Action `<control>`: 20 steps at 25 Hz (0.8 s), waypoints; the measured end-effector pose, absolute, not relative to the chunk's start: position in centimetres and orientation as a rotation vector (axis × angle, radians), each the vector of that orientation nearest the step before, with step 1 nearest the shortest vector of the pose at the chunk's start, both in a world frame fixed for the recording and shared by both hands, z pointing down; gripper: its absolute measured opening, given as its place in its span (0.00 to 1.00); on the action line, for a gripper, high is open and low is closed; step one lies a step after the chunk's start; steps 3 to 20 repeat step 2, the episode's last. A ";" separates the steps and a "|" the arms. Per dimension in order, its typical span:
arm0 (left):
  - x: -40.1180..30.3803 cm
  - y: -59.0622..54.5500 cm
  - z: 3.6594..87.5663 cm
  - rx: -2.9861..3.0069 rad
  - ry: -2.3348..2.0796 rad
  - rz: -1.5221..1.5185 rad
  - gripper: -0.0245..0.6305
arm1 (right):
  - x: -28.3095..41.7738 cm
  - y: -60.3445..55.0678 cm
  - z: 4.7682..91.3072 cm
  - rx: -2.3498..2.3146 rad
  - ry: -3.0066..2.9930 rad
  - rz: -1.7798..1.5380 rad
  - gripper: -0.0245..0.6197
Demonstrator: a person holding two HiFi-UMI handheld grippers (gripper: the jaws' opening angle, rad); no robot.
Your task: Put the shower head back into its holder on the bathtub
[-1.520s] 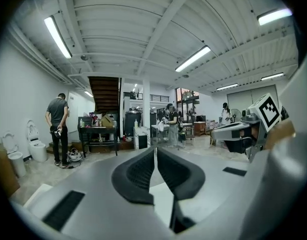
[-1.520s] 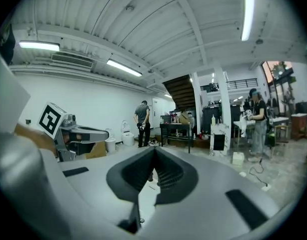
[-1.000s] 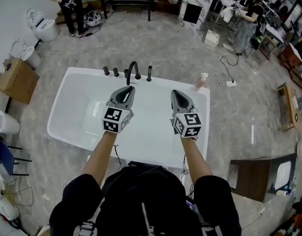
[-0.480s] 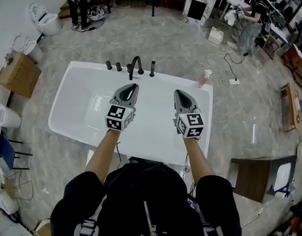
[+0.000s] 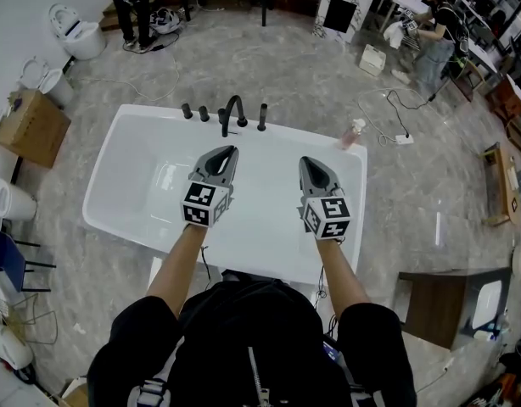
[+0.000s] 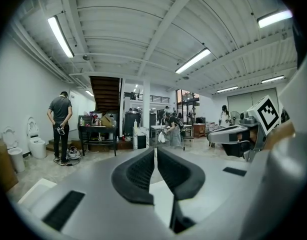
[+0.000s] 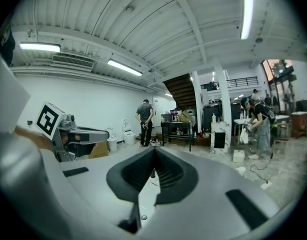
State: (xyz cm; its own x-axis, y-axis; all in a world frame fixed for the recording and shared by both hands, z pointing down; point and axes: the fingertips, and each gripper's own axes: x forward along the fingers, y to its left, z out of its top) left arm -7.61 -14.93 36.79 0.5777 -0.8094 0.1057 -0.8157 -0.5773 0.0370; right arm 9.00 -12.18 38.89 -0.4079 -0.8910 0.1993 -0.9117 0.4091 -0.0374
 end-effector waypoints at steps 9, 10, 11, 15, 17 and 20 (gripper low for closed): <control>-7.6 -15.0 37.0 2.713 -1.402 0.122 0.10 | 9.0 -12.2 39.1 1.615 -2.508 0.215 0.04; -7.6 -15.0 37.0 2.713 -1.402 0.122 0.10 | 9.0 -12.2 39.1 1.615 -2.508 0.215 0.04; -7.6 -15.0 37.0 2.713 -1.402 0.122 0.10 | 9.0 -12.2 39.1 1.615 -2.508 0.215 0.04; -7.6 -15.0 37.0 2.713 -1.402 0.122 0.10 | 9.0 -12.2 39.1 1.615 -2.508 0.215 0.04; -7.6 -15.0 37.0 2.713 -1.402 0.122 0.10 | 9.0 -12.2 39.1 1.615 -2.508 0.215 0.04; -7.6 -15.0 37.0 2.713 -1.402 0.122 0.10 | 9.0 -12.2 39.1 1.615 -2.508 0.215 0.04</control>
